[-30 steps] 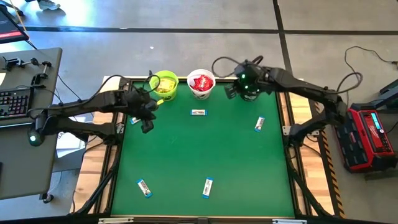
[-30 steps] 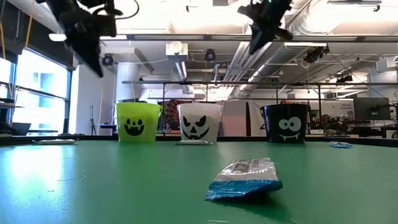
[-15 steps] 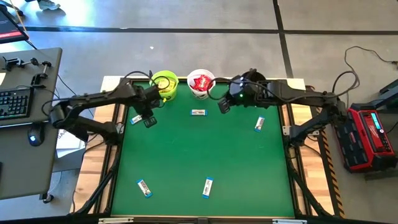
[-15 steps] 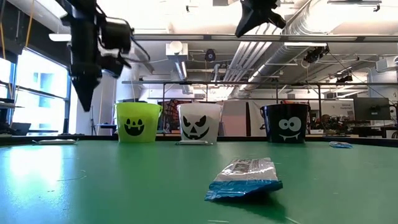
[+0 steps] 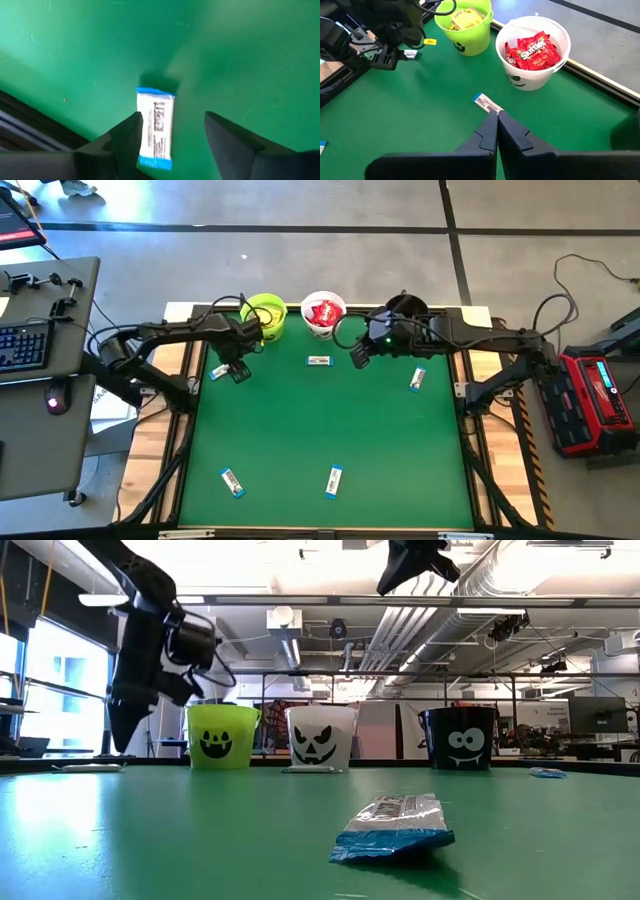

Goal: Sort candy by brand, put in halloween buckets
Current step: Put the white chocolate bar into the black bucket

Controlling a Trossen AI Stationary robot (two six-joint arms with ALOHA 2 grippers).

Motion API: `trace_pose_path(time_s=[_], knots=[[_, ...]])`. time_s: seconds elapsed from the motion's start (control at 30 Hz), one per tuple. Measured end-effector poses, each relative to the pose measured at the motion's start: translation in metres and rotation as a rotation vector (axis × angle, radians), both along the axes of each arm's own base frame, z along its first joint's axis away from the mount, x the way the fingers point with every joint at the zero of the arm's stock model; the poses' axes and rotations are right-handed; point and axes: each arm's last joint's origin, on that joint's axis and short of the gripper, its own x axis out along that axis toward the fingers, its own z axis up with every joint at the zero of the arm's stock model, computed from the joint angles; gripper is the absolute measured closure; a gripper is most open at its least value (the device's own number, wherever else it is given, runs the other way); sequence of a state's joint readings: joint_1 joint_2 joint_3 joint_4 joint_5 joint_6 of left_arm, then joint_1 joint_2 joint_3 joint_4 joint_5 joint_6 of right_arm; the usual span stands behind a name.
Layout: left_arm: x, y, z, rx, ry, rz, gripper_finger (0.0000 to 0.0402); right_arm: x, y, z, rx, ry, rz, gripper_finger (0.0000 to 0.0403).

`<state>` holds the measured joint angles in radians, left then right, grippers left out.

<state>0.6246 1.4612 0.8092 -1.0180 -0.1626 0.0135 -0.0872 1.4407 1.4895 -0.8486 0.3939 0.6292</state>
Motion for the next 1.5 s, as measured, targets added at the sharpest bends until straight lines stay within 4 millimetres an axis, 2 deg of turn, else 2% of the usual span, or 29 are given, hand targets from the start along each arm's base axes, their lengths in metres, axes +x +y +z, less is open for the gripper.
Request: trace_pose_path(time_s=[0.17, 0.43, 0.6, 0.87, 1.17, 1.5], knots=[[-0.009, 0.002, -0.015, 0.003, -0.007, 0.029, 0.0190, 0.000, 0.000, 0.000, -0.001, 0.001, 0.000, 0.0403], [-0.016, 0.011, -0.016, 0.003, -0.016, 0.066, 0.0190, 0.000, 0.000, 0.000, -0.006, 0.004, 0.004, 0.0403], [-0.019, 0.018, -0.025, -0.047, 0.003, 0.099, 0.0191, 0.000, 0.000, 0.000, -0.006, 0.004, 0.004, 0.0403], [-0.019, 0.021, -0.039, -0.134, 0.038, 0.107, 0.0228, 0.000, 0.000, 0.000, -0.006, 0.004, 0.004, 0.0403], [-0.020, 0.019, -0.029, -0.120, -0.015, 0.106, 0.0310, 0.000, 0.001, 0.000, -0.011, 0.005, 0.003, 0.0403], [-0.022, 0.011, -0.009, -0.144, -0.172, 0.109, 0.0310, 0.001, 0.007, 0.000, 0.003, 0.007, 0.060, 0.0403]])
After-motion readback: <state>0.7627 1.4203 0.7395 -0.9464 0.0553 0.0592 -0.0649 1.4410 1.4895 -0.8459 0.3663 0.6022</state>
